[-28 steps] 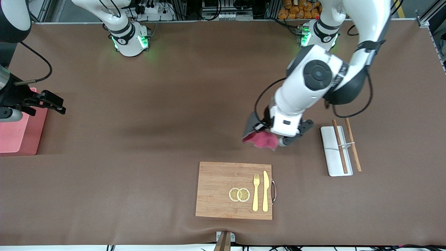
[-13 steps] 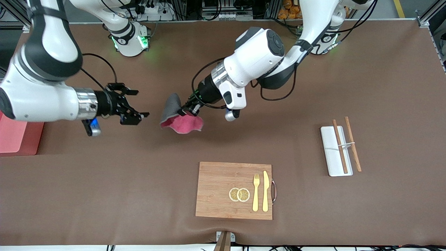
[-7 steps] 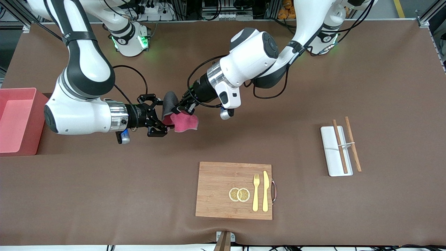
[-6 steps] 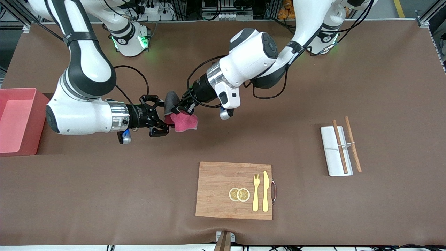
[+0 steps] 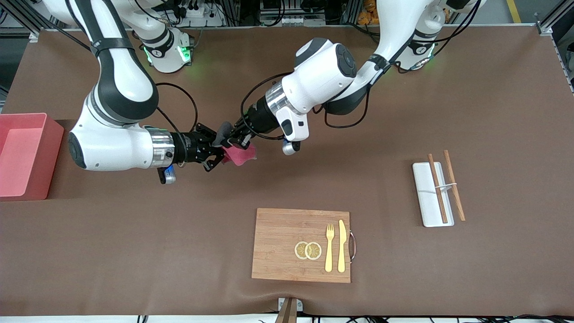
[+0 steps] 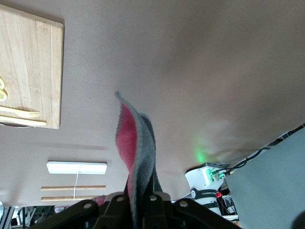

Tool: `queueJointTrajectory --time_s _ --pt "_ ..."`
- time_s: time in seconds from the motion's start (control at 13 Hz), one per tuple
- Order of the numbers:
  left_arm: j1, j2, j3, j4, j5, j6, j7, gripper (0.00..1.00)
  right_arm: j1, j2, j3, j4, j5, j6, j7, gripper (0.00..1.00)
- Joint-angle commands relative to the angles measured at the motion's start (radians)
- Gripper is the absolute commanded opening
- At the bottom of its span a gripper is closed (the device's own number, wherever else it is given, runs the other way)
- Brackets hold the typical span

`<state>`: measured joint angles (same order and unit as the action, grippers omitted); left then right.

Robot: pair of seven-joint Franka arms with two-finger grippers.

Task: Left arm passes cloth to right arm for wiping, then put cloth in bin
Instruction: 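Grasp the cloth with the right gripper while the left gripper releases it, then carry the cloth to the pink bin with the right gripper while the left gripper withdraws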

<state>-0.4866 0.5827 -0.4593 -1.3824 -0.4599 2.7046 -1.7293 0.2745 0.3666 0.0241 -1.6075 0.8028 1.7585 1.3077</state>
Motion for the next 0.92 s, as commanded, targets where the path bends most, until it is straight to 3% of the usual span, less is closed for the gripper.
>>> queueJointTrajectory --time_s 0.0,0.08,0.15,0.23,0.31,0.46,0.85 --pt "0.006 -0.017 0.004 0.025 -0.017 0.006 -0.018 0.00 -0.001 0.009 -0.009 0.018 0.004 -0.004 0.004 0.00" --pt "0.010 -0.026 0.008 0.025 -0.007 0.004 -0.018 0.00 0.002 0.009 -0.010 0.018 -0.001 -0.004 -0.005 0.00" --pt "0.020 -0.043 0.010 0.022 0.000 0.000 -0.016 0.28 0.000 0.009 -0.010 0.018 -0.037 -0.002 -0.042 0.00" --pt "0.026 -0.063 0.011 0.017 0.004 -0.009 -0.015 0.69 -0.006 0.009 -0.010 0.020 -0.087 -0.002 -0.104 0.00" --pt "0.043 -0.086 0.013 0.016 0.029 -0.043 -0.015 1.00 -0.018 0.009 -0.012 0.020 -0.121 -0.004 -0.170 0.00" --pt "0.097 -0.136 0.011 0.016 0.066 -0.161 -0.013 1.00 -0.043 0.009 -0.013 0.020 -0.200 -0.007 -0.302 0.00" --pt "0.256 -0.241 0.007 0.016 0.245 -0.530 0.109 1.00 -0.115 0.000 -0.013 0.017 -0.569 -0.002 -0.620 0.00"
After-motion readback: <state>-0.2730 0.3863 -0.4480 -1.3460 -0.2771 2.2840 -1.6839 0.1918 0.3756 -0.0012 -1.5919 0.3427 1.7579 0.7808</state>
